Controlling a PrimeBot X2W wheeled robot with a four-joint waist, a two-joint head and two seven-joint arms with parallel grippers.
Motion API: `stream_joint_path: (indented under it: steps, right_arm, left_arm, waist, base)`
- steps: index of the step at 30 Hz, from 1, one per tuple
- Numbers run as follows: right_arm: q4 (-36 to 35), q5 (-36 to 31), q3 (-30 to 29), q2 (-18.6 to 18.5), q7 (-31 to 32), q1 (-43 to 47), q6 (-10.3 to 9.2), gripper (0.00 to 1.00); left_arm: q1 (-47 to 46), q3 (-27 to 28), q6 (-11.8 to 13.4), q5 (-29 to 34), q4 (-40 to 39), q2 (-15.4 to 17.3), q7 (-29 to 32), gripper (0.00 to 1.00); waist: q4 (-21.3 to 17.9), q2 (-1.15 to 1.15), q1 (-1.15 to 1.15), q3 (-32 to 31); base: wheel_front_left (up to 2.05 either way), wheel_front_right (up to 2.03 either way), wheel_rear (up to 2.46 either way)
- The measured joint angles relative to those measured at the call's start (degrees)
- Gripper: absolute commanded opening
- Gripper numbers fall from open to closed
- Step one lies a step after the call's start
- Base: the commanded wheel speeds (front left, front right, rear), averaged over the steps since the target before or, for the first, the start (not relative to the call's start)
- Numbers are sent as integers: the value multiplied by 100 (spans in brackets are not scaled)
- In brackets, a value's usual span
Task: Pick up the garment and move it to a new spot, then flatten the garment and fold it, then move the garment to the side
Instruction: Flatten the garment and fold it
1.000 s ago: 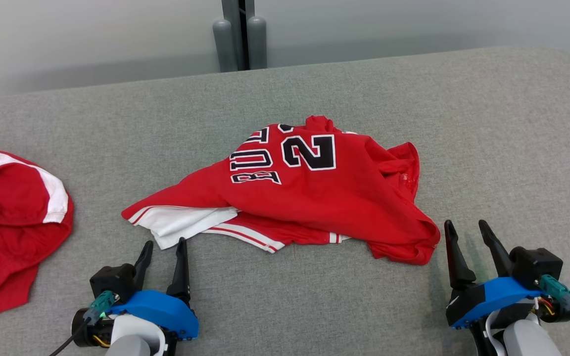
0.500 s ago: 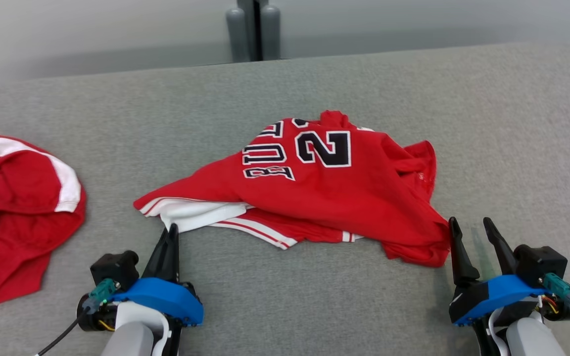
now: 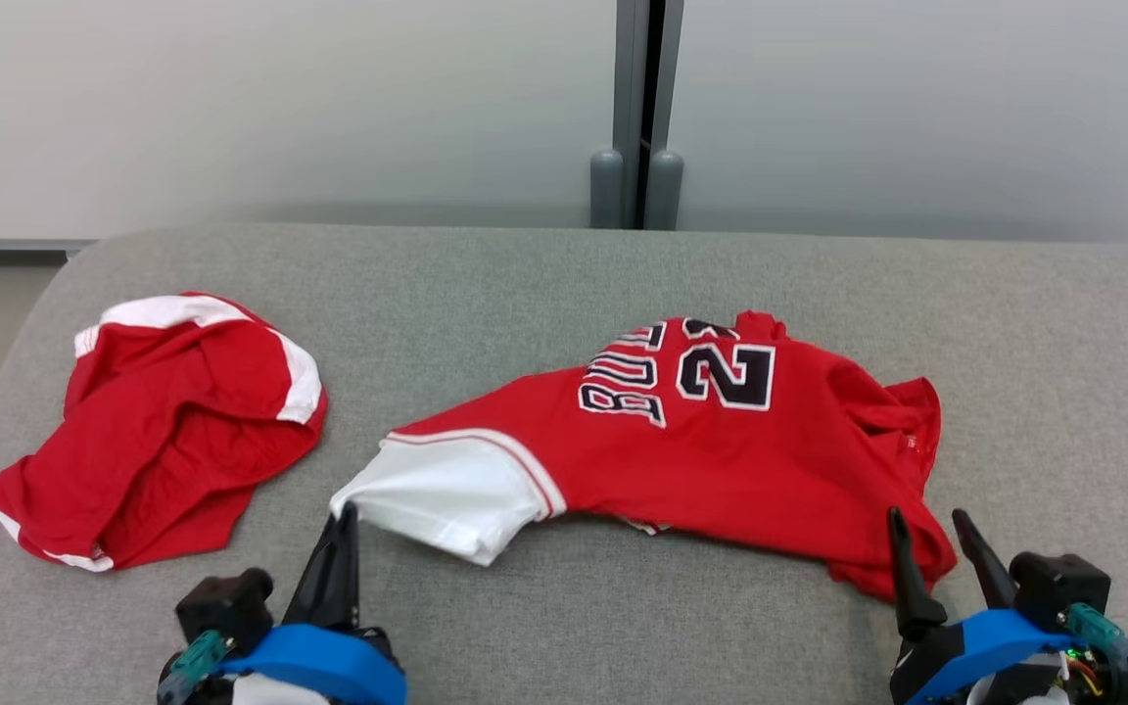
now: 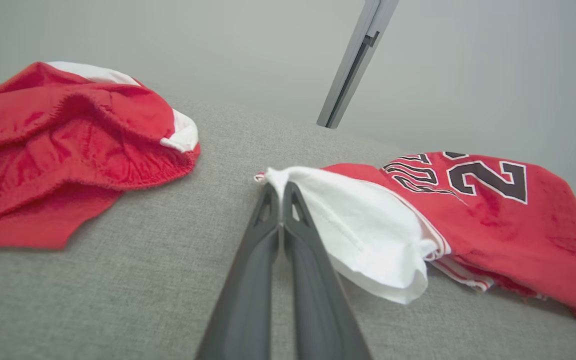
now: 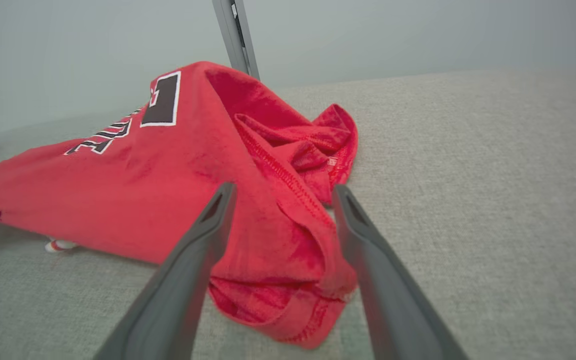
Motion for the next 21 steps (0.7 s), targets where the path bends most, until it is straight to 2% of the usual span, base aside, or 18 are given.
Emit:
stream_joint_path:
  steps: [6, 12, 13, 14, 15, 16, 17, 20, 21]
  right_arm:
    - [71, -5, 73, 1, 1, 257, 0, 100]
    - [151, -109, 246, 1, 1, 491, 0, 100]
    - [159, -130, 290, 1, 1, 522, 0, 100]
    - [168, -170, 326, 2, 1, 550, 0, 100]
    - [172, -186, 339, 4, 1, 565, 0, 100]
    - [186, -201, 344, 3, 1, 567, 0, 100]
    - [214, -263, 348, 2, 1, 567, 0, 100]
    - [318, -434, 320, 4, 1, 562, 0, 100]
    - [338, -492, 300, 4, 1, 557, 0, 100]
  left_arm:
    - [461, 452, 45, 58, 0, 1, 0, 0]
    - [686, 670, 293, 191, 302, 0, 0, 0]
    - [692, 684, 315, 203, 331, -1, 1, 9]
    - [697, 691, 339, 215, 338, -2, 0, 37]
    - [697, 692, 339, 221, 353, 0, 0, 32]
    - [697, 690, 339, 215, 379, -1, 0, 10]
    - [696, 687, 341, 197, 403, -2, 1, 0]
    - [684, 660, 347, 193, 450, -2, 0, 3]
    - [679, 651, 356, 194, 454, 0, 0, 24]
  waist:
    - [-4, 0, 0, -281]
    - [-44, 0, 0, -385]
    - [-49, 0, 0, -382]
    - [-54, 0, 0, -374]
    - [-59, 0, 1, -362]
    - [-63, 0, 0, -349]
    - [-67, 0, 1, -335]
    - [-78, 0, 1, -296]
    - [-79, 0, 1, -284]
  base:
    - [0, 0, 0]
    - [0, 0, 0]
    - [0, 0, 0]
    - [0, 0, 0]
    - [0, 0, 0]
    - [0, 0, 0]
    - [0, 0, 0]
    - [0, 0, 0]
    - [0, 0, 0]
